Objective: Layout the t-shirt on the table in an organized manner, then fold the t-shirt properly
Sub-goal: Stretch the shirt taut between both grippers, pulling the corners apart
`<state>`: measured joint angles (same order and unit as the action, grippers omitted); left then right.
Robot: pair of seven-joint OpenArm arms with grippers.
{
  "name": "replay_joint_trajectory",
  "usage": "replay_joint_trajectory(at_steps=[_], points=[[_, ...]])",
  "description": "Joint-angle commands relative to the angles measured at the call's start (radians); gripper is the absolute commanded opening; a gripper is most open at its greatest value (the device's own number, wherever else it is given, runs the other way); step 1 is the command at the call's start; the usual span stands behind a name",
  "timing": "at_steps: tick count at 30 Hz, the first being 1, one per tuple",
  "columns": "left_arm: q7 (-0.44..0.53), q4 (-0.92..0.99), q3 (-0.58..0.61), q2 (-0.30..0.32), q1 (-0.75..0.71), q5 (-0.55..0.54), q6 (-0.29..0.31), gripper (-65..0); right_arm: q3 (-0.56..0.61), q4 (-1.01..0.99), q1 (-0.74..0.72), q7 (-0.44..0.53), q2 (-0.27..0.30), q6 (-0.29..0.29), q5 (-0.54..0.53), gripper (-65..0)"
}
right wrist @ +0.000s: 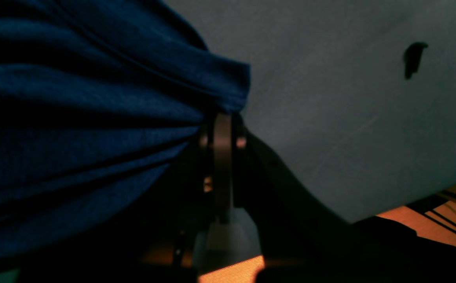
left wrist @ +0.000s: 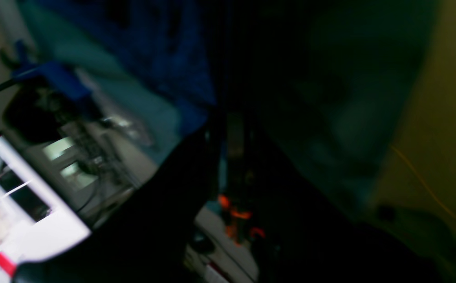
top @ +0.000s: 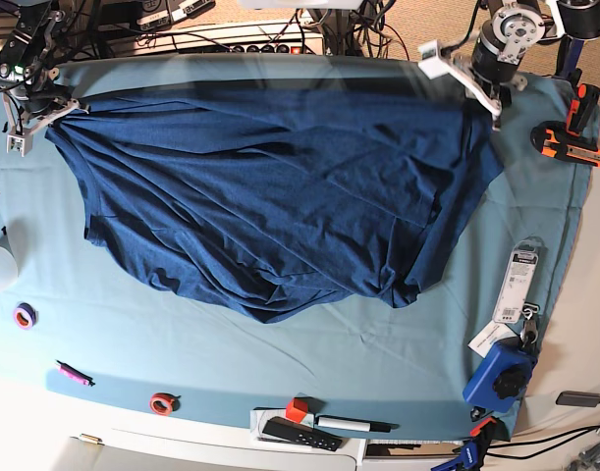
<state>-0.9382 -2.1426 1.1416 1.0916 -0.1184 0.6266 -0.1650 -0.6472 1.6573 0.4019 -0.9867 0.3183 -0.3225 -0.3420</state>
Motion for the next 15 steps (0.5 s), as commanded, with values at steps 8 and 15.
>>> replay_joint_trajectory(at_steps=[8,15], points=[[-0.032,-0.015,-0.006,0.019,0.002,0.035,-0.026,-46.2,-0.003,-0.003,0.016,-0.060,0.009,-0.003,0.029,-43.2],[-0.066,-0.015,-0.006,0.021,0.003,0.101,-0.022,-45.8,-0.003,-0.003,0.016,-0.057,0.031,-0.002,0.100,-43.2]])
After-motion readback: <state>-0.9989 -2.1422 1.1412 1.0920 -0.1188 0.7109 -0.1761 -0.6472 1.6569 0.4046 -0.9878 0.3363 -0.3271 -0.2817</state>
